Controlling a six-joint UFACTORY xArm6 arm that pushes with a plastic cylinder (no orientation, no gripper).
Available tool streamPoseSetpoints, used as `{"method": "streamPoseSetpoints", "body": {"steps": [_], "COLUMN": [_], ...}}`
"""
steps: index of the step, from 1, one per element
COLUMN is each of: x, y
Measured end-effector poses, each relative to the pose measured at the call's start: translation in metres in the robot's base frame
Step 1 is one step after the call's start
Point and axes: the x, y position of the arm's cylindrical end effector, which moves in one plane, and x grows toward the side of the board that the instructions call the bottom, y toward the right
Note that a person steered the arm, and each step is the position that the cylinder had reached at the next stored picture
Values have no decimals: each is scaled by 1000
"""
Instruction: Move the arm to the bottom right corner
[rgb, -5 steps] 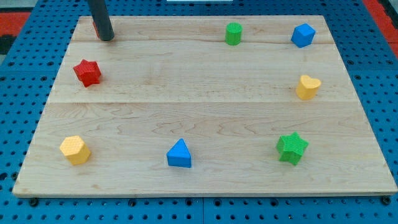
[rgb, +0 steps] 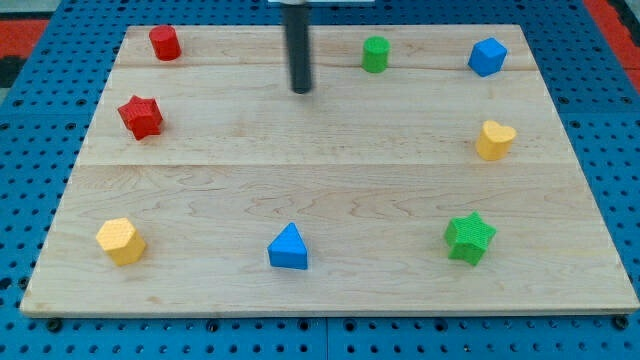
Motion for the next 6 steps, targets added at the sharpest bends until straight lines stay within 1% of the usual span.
{"method": "streamPoseSetpoints", "body": {"steps": [1, 2, 3, 4, 5, 6], "x": [-1, 1, 3, 77, 149, 230], "y": [10, 79, 171, 290, 335, 284]}}
